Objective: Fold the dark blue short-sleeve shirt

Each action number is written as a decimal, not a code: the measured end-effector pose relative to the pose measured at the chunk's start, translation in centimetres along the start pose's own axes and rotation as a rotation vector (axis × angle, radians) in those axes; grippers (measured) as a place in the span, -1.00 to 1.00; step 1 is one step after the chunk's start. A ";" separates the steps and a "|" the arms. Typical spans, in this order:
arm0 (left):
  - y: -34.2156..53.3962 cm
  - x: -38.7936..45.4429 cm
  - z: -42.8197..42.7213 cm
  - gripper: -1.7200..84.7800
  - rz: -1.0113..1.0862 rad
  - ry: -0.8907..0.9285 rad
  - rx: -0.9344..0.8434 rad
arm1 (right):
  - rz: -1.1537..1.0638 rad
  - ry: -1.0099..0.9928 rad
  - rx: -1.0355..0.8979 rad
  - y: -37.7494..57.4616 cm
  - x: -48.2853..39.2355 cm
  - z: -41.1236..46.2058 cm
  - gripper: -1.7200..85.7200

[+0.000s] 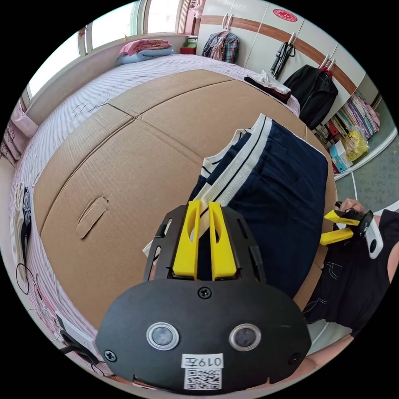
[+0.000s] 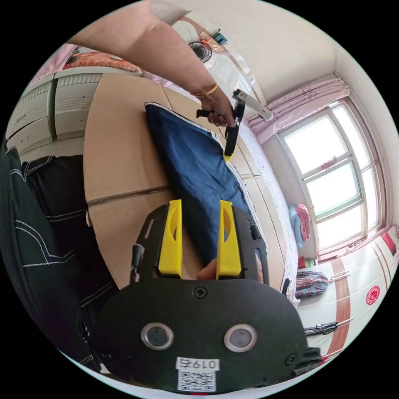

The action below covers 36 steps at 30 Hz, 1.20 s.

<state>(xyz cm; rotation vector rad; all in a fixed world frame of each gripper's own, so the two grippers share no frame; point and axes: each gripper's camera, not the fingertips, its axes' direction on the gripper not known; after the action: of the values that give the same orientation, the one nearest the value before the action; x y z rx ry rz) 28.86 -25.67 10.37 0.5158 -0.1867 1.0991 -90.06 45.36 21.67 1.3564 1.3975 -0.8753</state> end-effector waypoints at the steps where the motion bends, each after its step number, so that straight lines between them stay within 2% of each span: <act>1: -0.2 0.0 -0.1 -0.93 -0.002 0.008 -0.005 | -0.030 0.009 -0.002 -0.5 -1.1 0.1 -0.66; 11: -1.1 -1.0 -0.8 -0.93 -0.035 0.052 -0.017 | -0.296 0.207 -0.085 -4.8 -9.9 1.8 -0.76; 21: -1.5 -2.4 -1.8 -0.94 -0.080 0.039 -0.015 | -0.290 0.183 -0.119 -6.5 -12.5 1.0 -0.92; 27: -1.1 -3.0 -2.7 -0.94 -0.107 0.034 -0.009 | -0.267 0.285 -0.083 -6.1 -14.5 0.2 -0.86; 30: -0.3 -3.1 -3.9 -0.93 -0.100 0.035 0.036 | -0.200 0.298 -0.081 -5.0 -14.1 -1.3 -0.73; 36: 0.8 -3.0 -7.7 -0.93 -0.086 0.106 0.166 | -0.206 0.299 -0.187 -1.9 -14.2 -1.1 -0.69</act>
<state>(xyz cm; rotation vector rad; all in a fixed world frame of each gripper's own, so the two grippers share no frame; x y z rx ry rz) 25.97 -24.08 2.72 0.6066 0.0194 1.0595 -93.29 41.99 35.27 1.2509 1.8276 -0.6704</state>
